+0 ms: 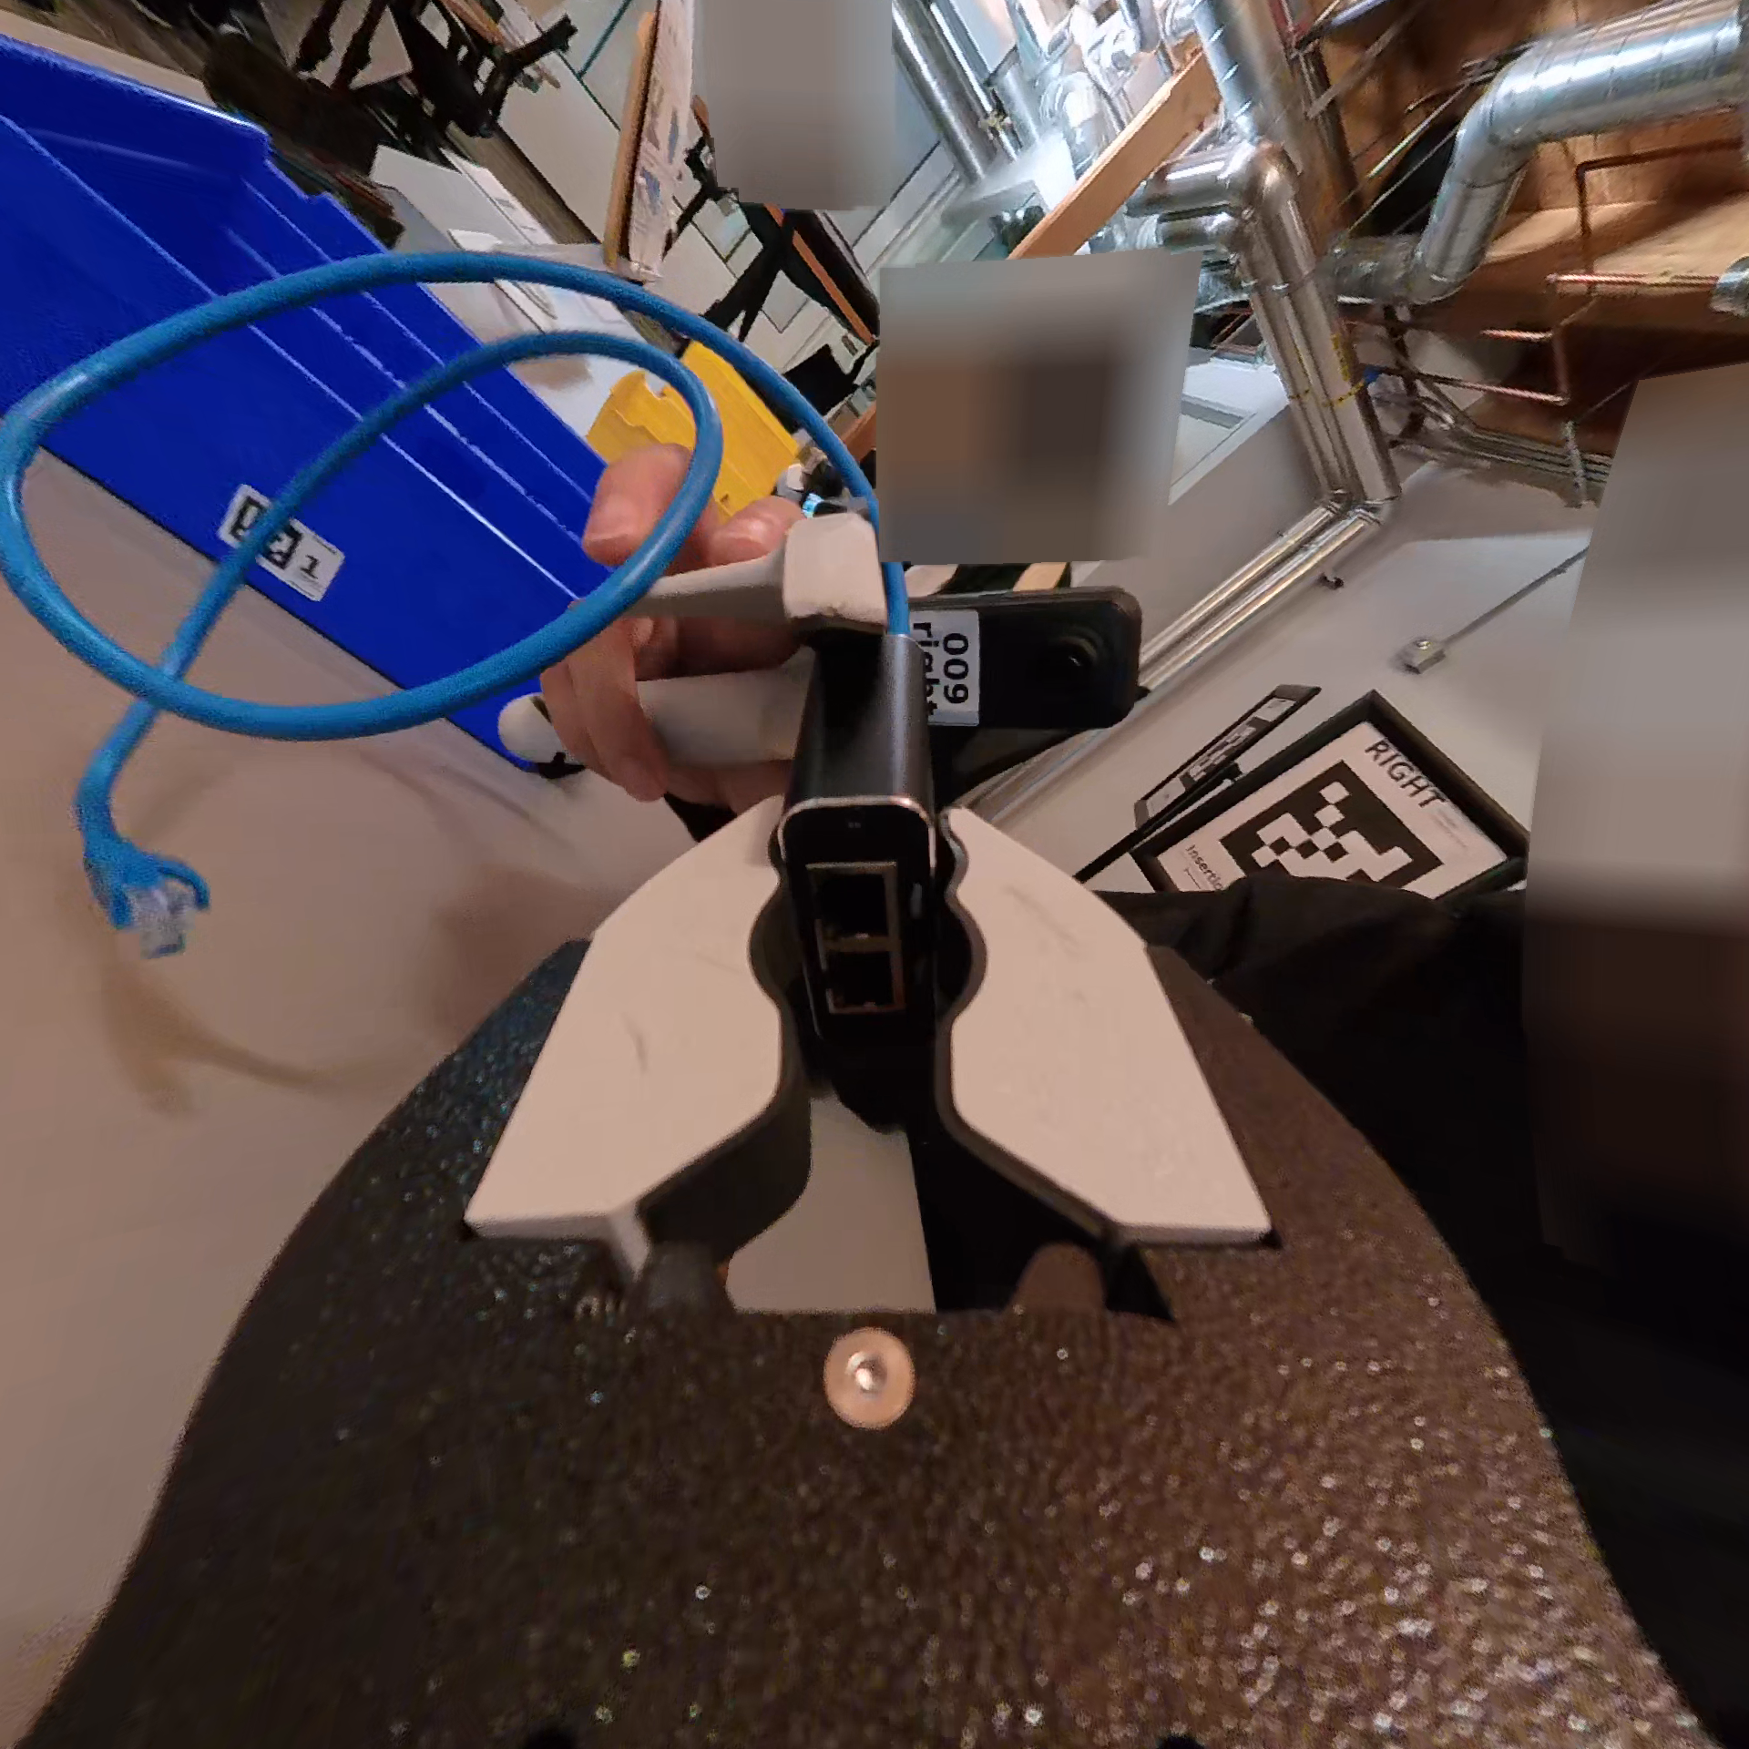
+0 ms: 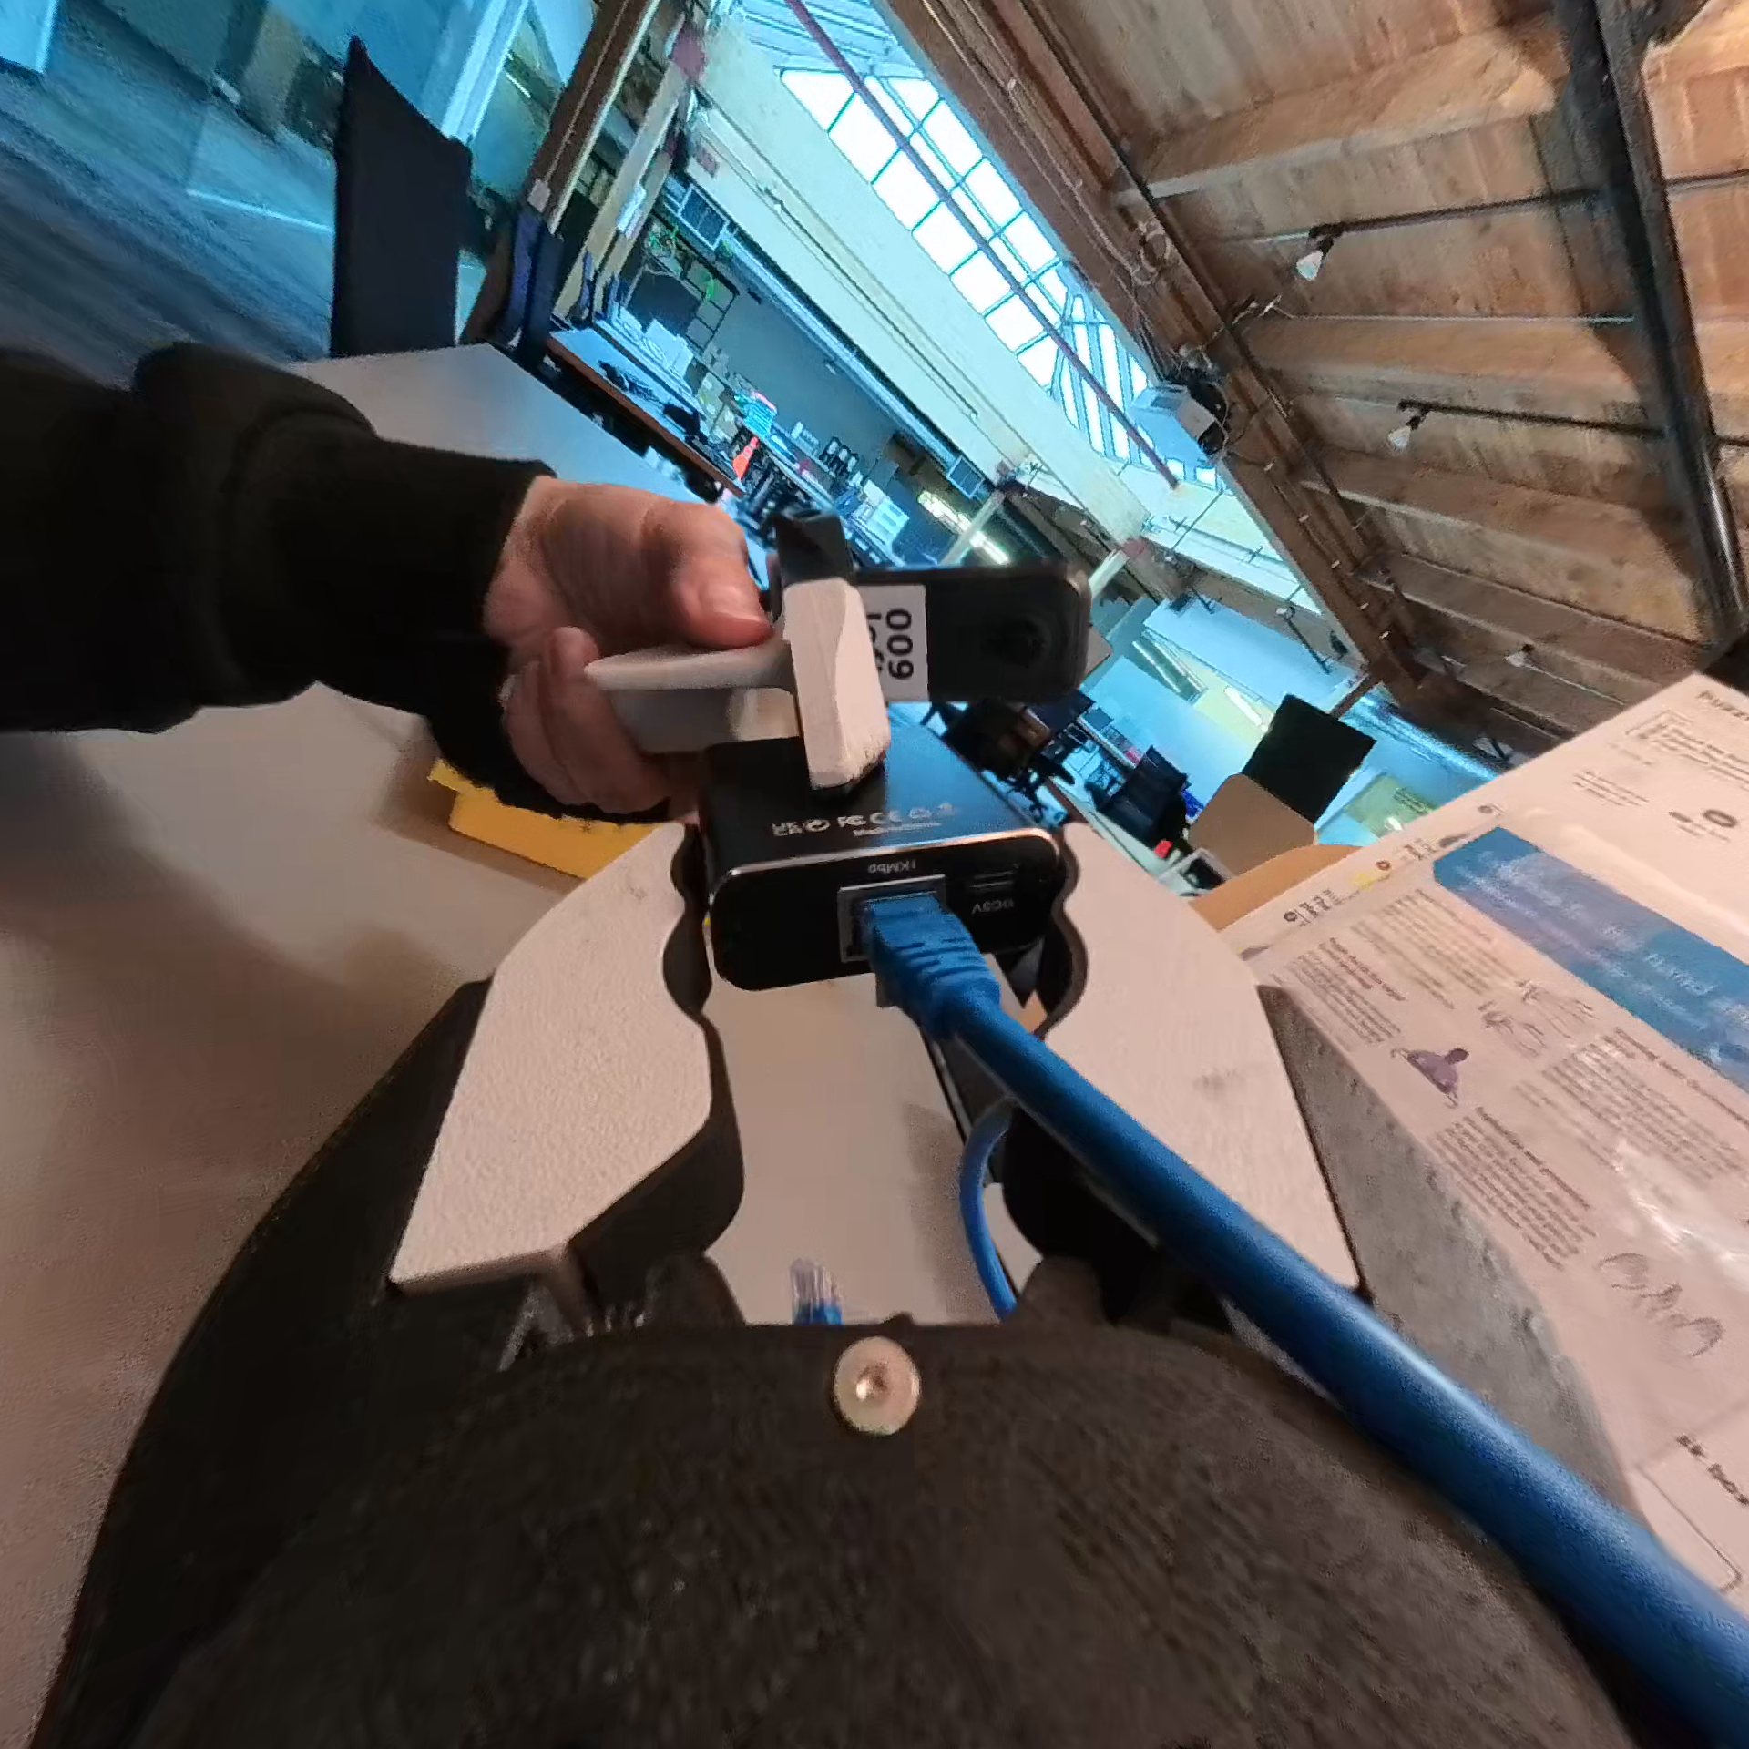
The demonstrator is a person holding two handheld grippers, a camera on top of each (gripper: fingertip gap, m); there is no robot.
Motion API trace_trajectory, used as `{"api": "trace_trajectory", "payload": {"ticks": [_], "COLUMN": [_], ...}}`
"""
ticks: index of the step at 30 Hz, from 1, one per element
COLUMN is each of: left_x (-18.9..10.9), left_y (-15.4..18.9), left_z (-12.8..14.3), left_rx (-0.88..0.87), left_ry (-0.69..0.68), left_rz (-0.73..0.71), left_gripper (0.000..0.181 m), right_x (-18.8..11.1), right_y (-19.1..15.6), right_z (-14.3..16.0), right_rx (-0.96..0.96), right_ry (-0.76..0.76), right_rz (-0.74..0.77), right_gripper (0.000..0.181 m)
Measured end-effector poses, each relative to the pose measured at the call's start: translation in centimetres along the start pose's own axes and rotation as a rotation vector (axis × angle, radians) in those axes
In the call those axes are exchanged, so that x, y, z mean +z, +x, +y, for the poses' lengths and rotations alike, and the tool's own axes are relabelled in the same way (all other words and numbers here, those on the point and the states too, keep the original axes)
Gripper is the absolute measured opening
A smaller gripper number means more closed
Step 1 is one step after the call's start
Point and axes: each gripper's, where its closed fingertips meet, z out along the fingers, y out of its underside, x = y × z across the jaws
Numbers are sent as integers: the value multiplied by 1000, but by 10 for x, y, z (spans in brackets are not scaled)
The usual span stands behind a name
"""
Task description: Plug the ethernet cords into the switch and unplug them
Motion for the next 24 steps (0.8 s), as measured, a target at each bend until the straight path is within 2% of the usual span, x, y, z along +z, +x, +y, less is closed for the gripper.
{"api": "trace_trajectory", "payload": {"ticks": [4,9,12,16,19,21,24], "left_x": [-2,-4,-8,-6,-4,-3,-2], "left_y": [1,3,4,4,-2,-3,-6], "left_z": [5,7,2,-22,-21,-24,-16], "left_rx": [3,9,31,149,194,145,89], "left_ry": [-32,-50,-24,138,135,160,95], "left_rz": [-6,-2,-27,-88,-120,-102,-67], "left_gripper": [24,23,24,32,34,32,27], "right_x": [2,9,12,12,8,7,5], "right_y": [-6,-5,1,16,29,28,19], "right_z": [-5,-10,-11,-10,-7,-6,-3], "right_rx": [60,67,130,164,233,206,99], "right_ry": [46,78,81,70,75,75,48], "right_rz": [-42,-21,18,110,172,164,117], "right_gripper": [66,70,70,69,69,69,69]}}
